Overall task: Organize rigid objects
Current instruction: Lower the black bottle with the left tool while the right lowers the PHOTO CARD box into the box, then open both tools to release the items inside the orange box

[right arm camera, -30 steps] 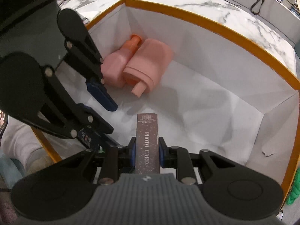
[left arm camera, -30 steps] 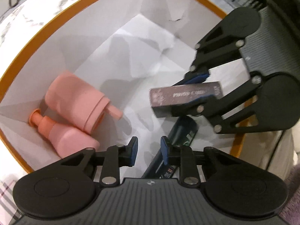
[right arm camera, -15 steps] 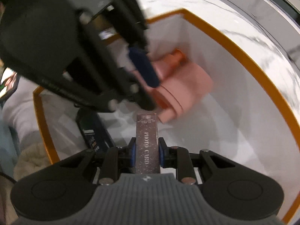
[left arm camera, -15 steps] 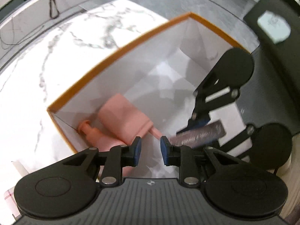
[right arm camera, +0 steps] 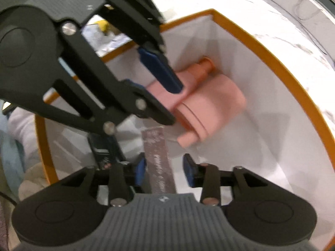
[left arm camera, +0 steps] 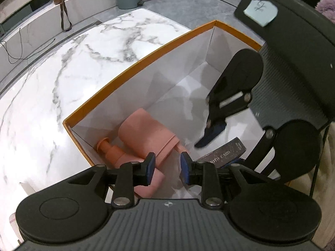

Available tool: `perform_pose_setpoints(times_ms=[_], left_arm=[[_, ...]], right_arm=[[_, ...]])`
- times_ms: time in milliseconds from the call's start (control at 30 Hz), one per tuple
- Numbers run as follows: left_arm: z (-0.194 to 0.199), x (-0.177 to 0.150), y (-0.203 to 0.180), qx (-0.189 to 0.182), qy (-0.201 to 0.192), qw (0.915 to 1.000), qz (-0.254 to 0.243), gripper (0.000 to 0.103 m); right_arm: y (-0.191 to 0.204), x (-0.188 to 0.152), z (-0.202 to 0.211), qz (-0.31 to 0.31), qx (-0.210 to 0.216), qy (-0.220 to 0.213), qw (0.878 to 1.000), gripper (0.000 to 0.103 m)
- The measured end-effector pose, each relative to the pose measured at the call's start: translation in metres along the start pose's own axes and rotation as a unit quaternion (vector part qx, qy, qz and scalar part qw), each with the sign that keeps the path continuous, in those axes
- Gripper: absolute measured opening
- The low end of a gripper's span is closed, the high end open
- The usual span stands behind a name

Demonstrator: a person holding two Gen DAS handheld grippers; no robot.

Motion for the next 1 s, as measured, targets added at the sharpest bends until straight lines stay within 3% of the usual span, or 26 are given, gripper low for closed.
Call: perform_pose_setpoints(times_ms=[100, 167, 200, 333, 400, 600, 867, 1000], left_arm=[[0.007, -0.002, -0.003, 0.001, -0.002, 1.0000, 0.001, 0.034], [0.010, -0.002, -0.004, 0.001, -0.003, 1.0000, 0.005, 0.034], [0.009, -0.001, -0.003, 0.001, -0.003, 1.0000, 0.007, 0.034], [0.011, 0.001, -0.004, 0.001, -0.005, 1.0000, 0.006, 0.034], [0.011, 0.002, -0.004, 0.000, -0.005, 1.0000, 0.005, 0.034], [0.011, 0.004, -0.002, 0.000, -0.005, 1.0000, 0.000, 0.033], [0.005, 0.003, -0.001, 0.005, -0.002, 0.9999, -0.012, 0.034], [0.005, 0.007, 0.000, 0.007, -0.009, 0.9999, -0.007, 0.034]], right_arm=[[-0.009, -0.003, 0.003, -0.019, -0.027, 0.004, 0.999, 0.055], [-0.012, -0.002, 0.006, -0.025, -0.033, -0.004, 0.999, 0.045], [-0.010, -0.001, 0.008, -0.026, -0.025, -0.007, 0.999, 0.031], [-0.001, 0.005, 0.011, -0.004, 0.007, -0.009, 1.000, 0.021], [0.012, 0.010, 0.011, 0.018, 0.049, -0.016, 0.999, 0.021], [0.021, 0.022, 0.005, 0.073, 0.101, -0.009, 0.992, 0.021], [0.002, 0.032, 0.007, 0.089, 0.026, 0.013, 0.996, 0.028], [-0.016, 0.024, 0.010, 0.058, -0.020, 0.028, 0.998, 0.051]])
Point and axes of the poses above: each gripper's, at about its wrist camera, not at the fingertips, and z roughly against the way its jaws point, y to its left, x to its top, the point moved 10 cm from there along -z, roughly the way its jaws point, and after that the axes turned 10 degrees about -y, right-handed, at the moved point
